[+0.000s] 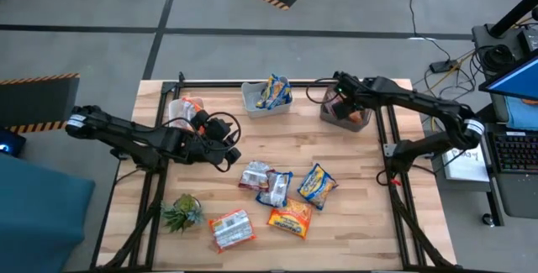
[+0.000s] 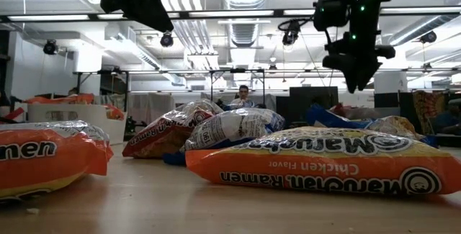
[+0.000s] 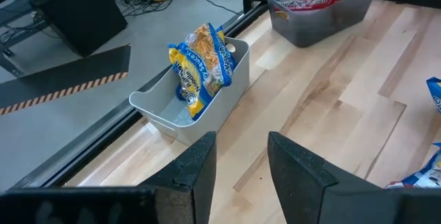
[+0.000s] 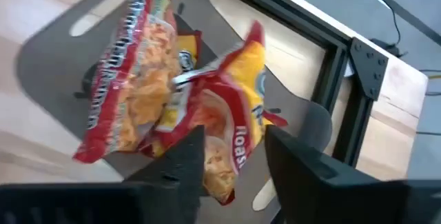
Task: Sort Maruchan noodles
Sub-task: Put the top red noodle pack into the black bin, then put the red noodle pack into the black bin
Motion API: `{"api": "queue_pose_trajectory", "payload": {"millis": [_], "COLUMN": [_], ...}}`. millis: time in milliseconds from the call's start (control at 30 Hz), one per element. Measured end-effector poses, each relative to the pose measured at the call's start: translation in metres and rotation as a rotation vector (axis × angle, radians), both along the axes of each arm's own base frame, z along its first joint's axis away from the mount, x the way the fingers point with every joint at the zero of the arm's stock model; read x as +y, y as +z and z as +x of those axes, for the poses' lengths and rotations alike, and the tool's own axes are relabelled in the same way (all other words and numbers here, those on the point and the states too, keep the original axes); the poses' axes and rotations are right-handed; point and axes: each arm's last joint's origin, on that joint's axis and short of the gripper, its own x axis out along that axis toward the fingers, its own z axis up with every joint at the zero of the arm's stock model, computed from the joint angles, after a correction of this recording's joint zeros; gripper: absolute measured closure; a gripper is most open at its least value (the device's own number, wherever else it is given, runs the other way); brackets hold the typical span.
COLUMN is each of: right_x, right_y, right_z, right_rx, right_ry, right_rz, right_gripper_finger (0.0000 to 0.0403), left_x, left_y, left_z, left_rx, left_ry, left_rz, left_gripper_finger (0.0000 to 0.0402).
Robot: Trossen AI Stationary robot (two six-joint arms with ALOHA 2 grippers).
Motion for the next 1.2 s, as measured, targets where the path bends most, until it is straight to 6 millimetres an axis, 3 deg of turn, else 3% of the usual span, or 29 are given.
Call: {"api": "queue_pose_trajectory", "payload": {"millis": [133, 233, 567, 733, 833, 967, 1200], "right_x": [-0.001, -0.004, -0.018, -0.017, -0.016, -0.009, 0.031], "right_y": [0.011, 0.01, -0.054, -0.069, -0.063, -0.037, 0.001], "right_z": [0.001, 0.005, 0.006, 0.006, 0.005, 0.002, -0.002], "right_rx": [-0.046, -0.087, -0.069, -0.116, -0.13, -0.2, -0.384], "right_ry": [-0.001, 0.002, -0.029, -0.011, -0.004, 0.014, 0.164], "right_rz": [-0.034, -0.079, -0.1, -0.067, -0.079, -0.133, -0.233], "right_gripper_finger": [0.0229, 0.0238, 0.0381, 0.039, 0.039, 0.039, 0.039], "left_x": [0.0, 0.0, 0.0, -0.001, -0.001, -0.005, -0.016], "left_y": [0.0, 0.0, 0.0, -0.001, -0.002, -0.004, -0.027], "left_z": [0.0, 0.0, 0.0, 0.0, 0.001, 0.002, 0.025], "left_rx": [-0.003, -0.005, -0.008, -0.006, 0.003, 0.036, 0.145], "left_ry": [0.002, 0.004, -0.006, -0.01, -0.038, -0.13, -0.323], "left_rz": [-0.003, -0.005, -0.027, -0.032, -0.063, -0.142, -0.277], "left_gripper_finger": [0.0288, 0.0288, 0.0288, 0.0288, 0.0288, 0.0288, 0.0284]}}
